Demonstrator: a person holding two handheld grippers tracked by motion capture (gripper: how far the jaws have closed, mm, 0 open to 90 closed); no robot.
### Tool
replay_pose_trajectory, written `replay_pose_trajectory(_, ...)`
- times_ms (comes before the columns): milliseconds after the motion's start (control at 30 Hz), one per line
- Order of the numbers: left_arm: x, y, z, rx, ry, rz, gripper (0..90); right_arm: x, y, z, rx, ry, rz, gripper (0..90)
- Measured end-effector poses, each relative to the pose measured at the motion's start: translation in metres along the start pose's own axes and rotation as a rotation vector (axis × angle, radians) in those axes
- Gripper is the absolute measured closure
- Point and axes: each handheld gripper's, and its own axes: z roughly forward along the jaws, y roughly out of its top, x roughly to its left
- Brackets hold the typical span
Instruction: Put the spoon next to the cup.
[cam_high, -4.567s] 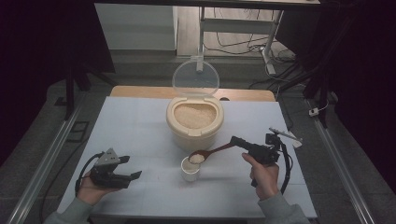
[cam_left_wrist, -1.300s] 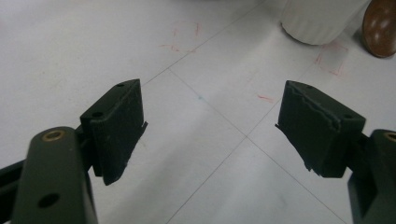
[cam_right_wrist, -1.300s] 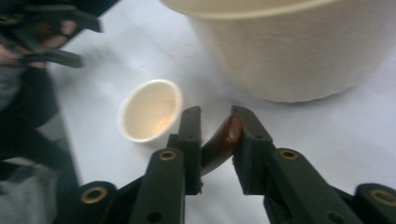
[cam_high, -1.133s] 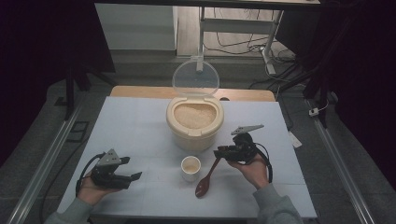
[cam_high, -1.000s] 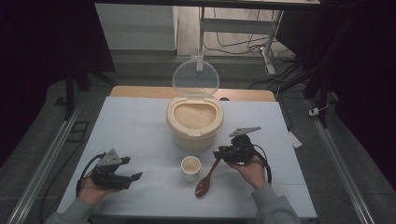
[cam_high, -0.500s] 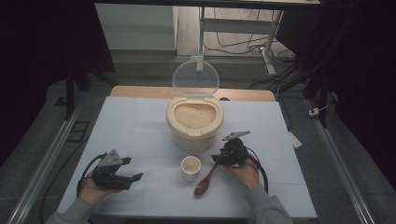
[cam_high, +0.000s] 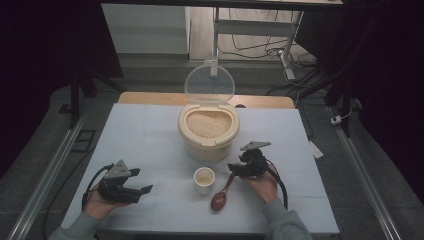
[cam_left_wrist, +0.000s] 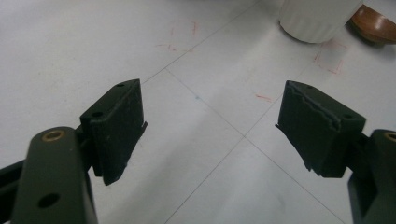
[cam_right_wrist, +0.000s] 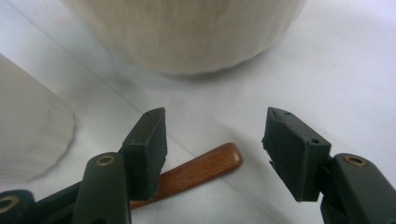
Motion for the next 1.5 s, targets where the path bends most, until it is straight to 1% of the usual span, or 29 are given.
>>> replay_pose_trajectory(67,0.0,0.0,0.0,-0.001,0.0,0.001,22.5,-0.002,-0.002,-0.009,-0.036,0.015,0.011,40.7)
replay_pose_trajectory(133,0.0,0.0,0.0,-0.002,0.001,0.001,22.5,-0.003,-0.005,-0.018,-0.064,0.033,0.006,41.5)
replay_pose_trajectory(233,0.0,0.0,-0.001,-0.004,0.002,0.0,22.5,-0.003,-0.013,-0.031,-0.099,0.064,-0.023,41.5)
replay_pose_trajectory(367,-0.001,0.0,-0.001,-0.009,0.007,-0.003,22.5,-0.004,-0.027,-0.047,-0.143,0.08,-0.049,42.0)
replay_pose_trajectory(500,-0.001,-0.001,-0.002,-0.015,0.011,-0.007,22.4,-0.008,-0.039,-0.06,-0.179,0.108,-0.055,42.0)
replay_pose_trajectory(633,0.0,-0.004,-0.004,-0.025,0.017,-0.019,22.4,-0.01,-0.049,-0.072,-0.192,0.128,-0.073,41.8)
replay_pose_trajectory(767,0.001,-0.007,-0.006,-0.032,0.023,-0.034,22.4,-0.013,-0.06,-0.084,-0.204,0.117,-0.082,41.8)
replay_pose_trajectory(833,0.001,-0.007,-0.006,-0.033,0.024,-0.033,22.3,-0.015,-0.065,-0.09,-0.205,0.102,-0.085,41.8)
replay_pose_trajectory(867,0.001,-0.007,-0.006,-0.034,0.024,-0.034,22.3,-0.016,-0.068,-0.092,-0.209,0.101,-0.085,41.8)
replay_pose_trajectory(967,0.001,-0.007,-0.006,-0.037,0.023,-0.034,22.2,-0.017,-0.074,-0.096,-0.199,0.072,-0.102,41.8)
replay_pose_trajectory(1067,0.001,-0.006,-0.006,-0.039,0.024,-0.033,22.1,-0.018,-0.078,-0.096,-0.184,0.053,-0.121,41.7)
replay_pose_trajectory(1167,0.001,-0.007,-0.006,-0.04,0.025,-0.036,21.9,-0.018,-0.078,-0.094,-0.188,0.064,-0.122,41.7)
replay_pose_trajectory(1267,0.001,-0.007,-0.006,-0.039,0.024,-0.037,21.8,-0.017,-0.077,-0.093,-0.18,0.055,-0.129,41.7)
replay_pose_trajectory(1300,0.0,-0.007,-0.006,-0.039,0.023,-0.036,21.7,-0.017,-0.077,-0.093,-0.179,0.06,-0.13,41.7)
replay_pose_trajectory(1500,0.0,-0.007,-0.005,-0.031,0.019,-0.033,21.4,-0.017,-0.076,-0.094,-0.19,0.058,-0.129,41.8)
